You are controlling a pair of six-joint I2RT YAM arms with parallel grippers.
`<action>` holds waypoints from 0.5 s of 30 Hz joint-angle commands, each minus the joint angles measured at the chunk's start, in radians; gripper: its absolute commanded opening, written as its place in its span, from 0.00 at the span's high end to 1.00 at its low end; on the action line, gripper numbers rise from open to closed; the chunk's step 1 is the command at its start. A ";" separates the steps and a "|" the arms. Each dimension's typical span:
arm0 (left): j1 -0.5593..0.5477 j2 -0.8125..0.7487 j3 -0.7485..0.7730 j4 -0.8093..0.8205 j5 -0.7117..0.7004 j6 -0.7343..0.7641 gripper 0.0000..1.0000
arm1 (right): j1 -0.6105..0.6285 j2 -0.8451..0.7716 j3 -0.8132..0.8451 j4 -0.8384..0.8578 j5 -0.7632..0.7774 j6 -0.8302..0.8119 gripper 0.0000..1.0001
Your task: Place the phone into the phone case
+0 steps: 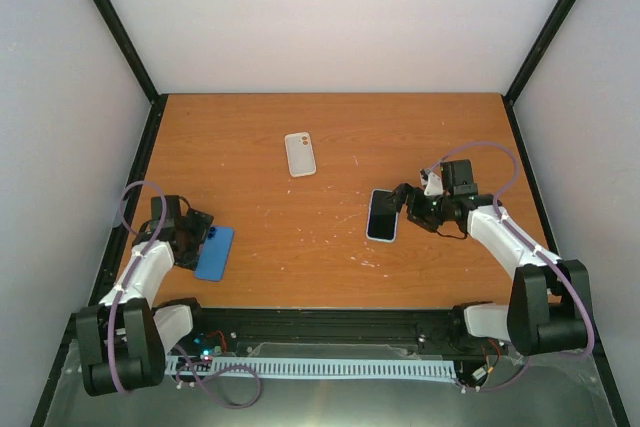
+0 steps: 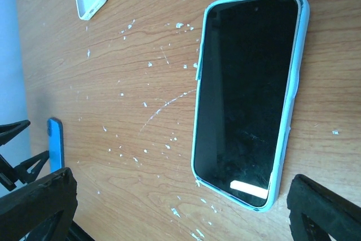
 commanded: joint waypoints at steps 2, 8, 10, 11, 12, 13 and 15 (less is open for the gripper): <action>-0.116 -0.025 -0.051 -0.135 0.130 -0.144 0.01 | 0.002 -0.041 -0.021 0.004 -0.015 0.013 0.00; -0.352 -0.011 -0.046 -0.091 0.127 -0.306 0.00 | 0.005 -0.071 -0.033 0.021 -0.026 0.016 0.00; -0.433 0.022 -0.054 -0.049 0.137 -0.372 0.01 | 0.007 -0.088 -0.038 0.026 -0.027 0.017 0.00; -0.476 0.040 -0.055 -0.024 0.140 -0.398 0.01 | 0.008 -0.097 -0.041 0.029 -0.027 0.018 0.00; -0.516 0.063 -0.048 -0.012 0.140 -0.429 0.01 | 0.010 -0.105 -0.043 0.031 -0.025 0.020 0.00; -0.559 0.084 -0.034 -0.004 0.134 -0.454 0.01 | 0.012 -0.113 -0.046 0.031 -0.025 0.020 0.00; -0.632 0.139 0.010 0.012 0.122 -0.479 0.00 | 0.018 -0.129 -0.050 0.031 -0.018 0.022 0.00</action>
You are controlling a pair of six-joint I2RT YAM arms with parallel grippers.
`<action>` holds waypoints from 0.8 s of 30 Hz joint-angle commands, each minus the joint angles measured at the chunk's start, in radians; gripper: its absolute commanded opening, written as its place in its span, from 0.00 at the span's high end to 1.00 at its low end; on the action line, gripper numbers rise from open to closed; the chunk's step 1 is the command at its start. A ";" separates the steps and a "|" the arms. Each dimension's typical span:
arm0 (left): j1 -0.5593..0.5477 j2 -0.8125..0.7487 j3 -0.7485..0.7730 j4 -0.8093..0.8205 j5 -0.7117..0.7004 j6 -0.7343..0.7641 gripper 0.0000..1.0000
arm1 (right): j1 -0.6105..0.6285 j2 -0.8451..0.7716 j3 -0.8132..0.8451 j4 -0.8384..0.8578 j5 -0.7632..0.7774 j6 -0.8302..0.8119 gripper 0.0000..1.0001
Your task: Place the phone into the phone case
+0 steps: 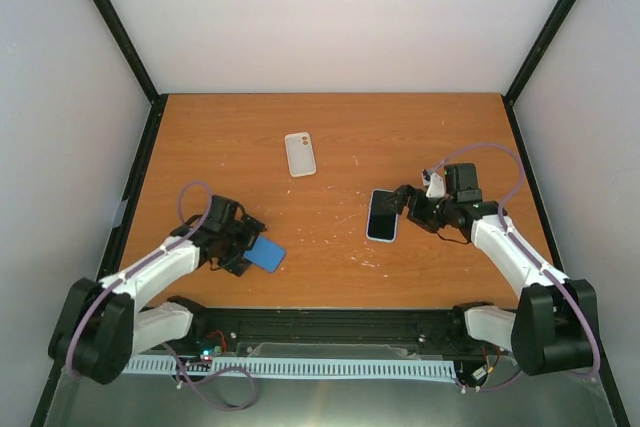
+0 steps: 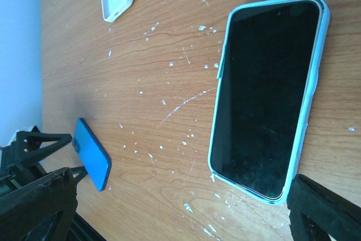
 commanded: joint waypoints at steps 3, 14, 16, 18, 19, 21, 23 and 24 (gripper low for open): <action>-0.191 0.186 0.109 -0.037 -0.039 -0.137 0.01 | 0.036 -0.061 -0.029 0.035 0.008 0.021 0.00; -0.200 0.180 0.214 -0.056 -0.283 -0.002 0.01 | 0.214 -0.049 -0.031 0.107 0.078 0.040 0.03; -0.188 0.174 0.240 -0.051 -0.309 0.091 0.00 | 0.249 -0.021 -0.012 0.147 0.137 0.059 0.09; -0.158 0.164 0.249 -0.039 -0.303 0.199 0.01 | 0.290 0.056 0.044 0.160 0.187 0.068 0.19; -0.137 0.156 0.247 -0.055 -0.301 0.199 0.01 | 0.313 0.097 0.085 0.155 0.220 0.065 0.25; -0.098 0.129 0.225 -0.082 -0.302 0.174 0.01 | 0.355 0.183 0.170 0.143 0.292 0.066 0.36; -0.079 0.091 0.187 -0.101 -0.317 0.128 0.01 | 0.387 0.274 0.255 0.135 0.354 0.070 0.45; -0.073 0.073 0.168 -0.104 -0.318 0.113 0.01 | 0.401 0.315 0.295 0.132 0.387 0.074 0.48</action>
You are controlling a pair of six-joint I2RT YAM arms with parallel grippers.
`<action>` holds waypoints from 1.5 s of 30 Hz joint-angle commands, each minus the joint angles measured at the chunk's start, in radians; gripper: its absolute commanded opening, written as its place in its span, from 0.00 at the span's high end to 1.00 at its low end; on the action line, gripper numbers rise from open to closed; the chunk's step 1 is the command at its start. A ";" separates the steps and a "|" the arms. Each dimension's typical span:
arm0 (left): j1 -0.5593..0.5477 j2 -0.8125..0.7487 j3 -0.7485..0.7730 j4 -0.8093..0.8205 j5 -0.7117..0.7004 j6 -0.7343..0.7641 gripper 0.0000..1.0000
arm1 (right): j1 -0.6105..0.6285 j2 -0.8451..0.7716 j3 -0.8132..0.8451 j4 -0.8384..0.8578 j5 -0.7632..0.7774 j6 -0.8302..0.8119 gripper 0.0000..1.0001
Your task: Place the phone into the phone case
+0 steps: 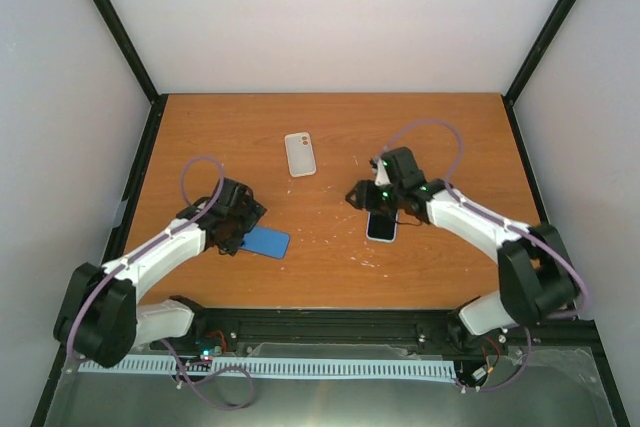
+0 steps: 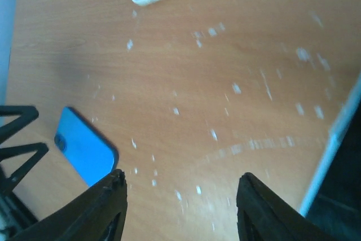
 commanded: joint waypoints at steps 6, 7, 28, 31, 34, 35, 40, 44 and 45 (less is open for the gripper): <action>0.047 -0.157 -0.094 -0.100 0.045 -0.049 0.00 | 0.122 0.371 0.390 -0.004 0.347 0.007 0.62; 0.047 -0.168 -0.101 -0.099 0.080 -0.059 0.01 | 0.129 0.415 0.440 -0.019 0.371 0.003 0.64; 0.047 -0.164 -0.070 -0.166 0.139 -0.089 0.01 | 0.143 0.969 1.012 -0.225 0.392 -0.016 0.69; 0.047 -0.159 -0.069 -0.164 0.147 -0.087 0.00 | 0.143 1.003 1.060 -0.247 0.385 -0.021 0.70; 0.047 -0.157 -0.071 -0.163 0.146 -0.087 0.01 | 0.145 1.028 1.101 -0.263 0.390 -0.028 0.70; 0.047 -0.159 -0.070 -0.163 0.143 -0.088 0.01 | 0.146 1.039 1.118 -0.277 0.397 -0.031 0.71; 0.047 -0.156 -0.067 -0.181 0.141 -0.107 0.01 | 0.161 1.047 1.153 -0.346 0.441 -0.054 0.84; 0.047 -0.133 -0.065 -0.163 0.164 -0.102 0.01 | 0.174 0.990 1.110 -0.365 0.470 -0.069 0.93; 0.047 -0.121 -0.064 -0.160 0.169 -0.106 0.01 | 0.176 0.964 1.086 -0.361 0.473 -0.069 0.94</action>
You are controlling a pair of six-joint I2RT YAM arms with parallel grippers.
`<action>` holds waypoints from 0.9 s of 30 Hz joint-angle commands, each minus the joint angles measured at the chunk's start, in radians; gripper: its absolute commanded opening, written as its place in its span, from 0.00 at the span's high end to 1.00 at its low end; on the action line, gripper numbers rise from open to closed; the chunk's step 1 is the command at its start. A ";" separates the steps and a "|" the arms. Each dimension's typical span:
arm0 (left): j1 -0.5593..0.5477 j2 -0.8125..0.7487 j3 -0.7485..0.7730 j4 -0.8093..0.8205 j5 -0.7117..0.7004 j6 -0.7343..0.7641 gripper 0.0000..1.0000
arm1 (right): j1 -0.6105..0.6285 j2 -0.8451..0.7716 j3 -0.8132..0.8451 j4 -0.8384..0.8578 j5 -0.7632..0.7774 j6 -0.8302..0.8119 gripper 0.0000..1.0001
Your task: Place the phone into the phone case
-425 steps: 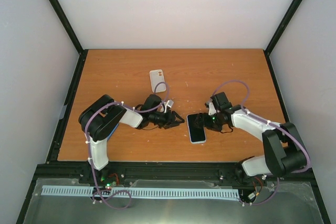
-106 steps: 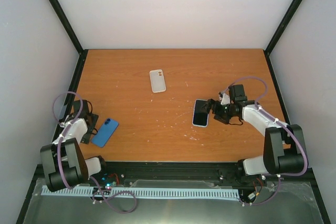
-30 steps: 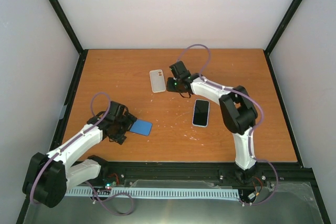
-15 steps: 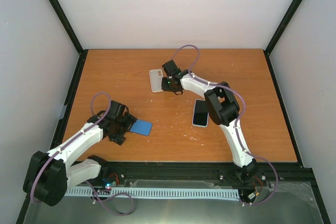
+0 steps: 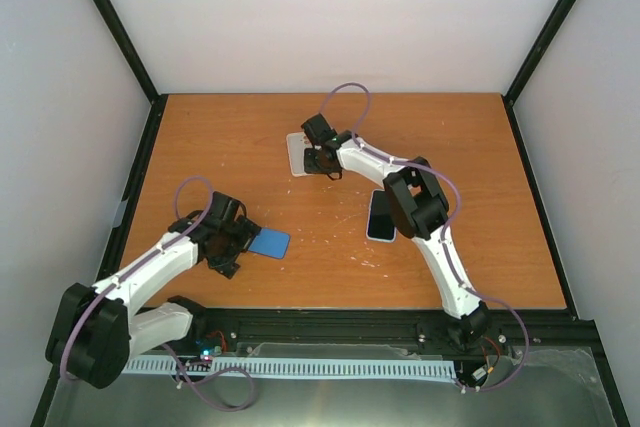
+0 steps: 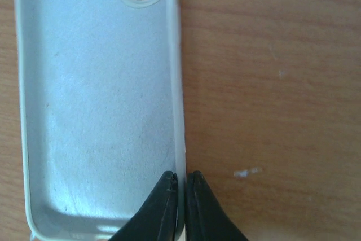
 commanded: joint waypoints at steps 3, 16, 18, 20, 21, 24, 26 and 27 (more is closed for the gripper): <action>0.004 0.078 0.067 -0.017 0.043 -0.028 0.01 | 0.026 -0.169 -0.163 -0.039 0.038 -0.003 0.96; 0.004 0.256 0.200 -0.108 0.112 -0.154 0.01 | 0.128 -0.568 -0.775 0.099 0.043 0.124 0.96; 0.004 0.257 0.211 -0.118 0.112 -0.200 0.01 | 0.143 -0.617 -0.845 0.118 0.049 0.157 0.96; 0.004 0.258 0.217 -0.120 0.098 -0.247 0.01 | 0.159 -0.670 -0.906 0.144 0.062 0.184 0.95; 0.003 0.260 0.223 -0.126 0.086 -0.267 0.01 | 0.169 -0.689 -0.934 0.159 0.063 0.192 0.94; 0.004 0.277 0.244 -0.143 0.045 -0.304 0.01 | 0.186 -0.718 -0.988 0.184 0.056 0.209 0.91; 0.004 0.297 0.263 -0.155 0.034 -0.314 0.01 | 0.193 -0.728 -1.009 0.193 0.054 0.212 0.86; 0.004 0.312 0.272 -0.159 0.034 -0.317 0.02 | 0.196 -0.733 -1.016 0.194 0.056 0.213 0.84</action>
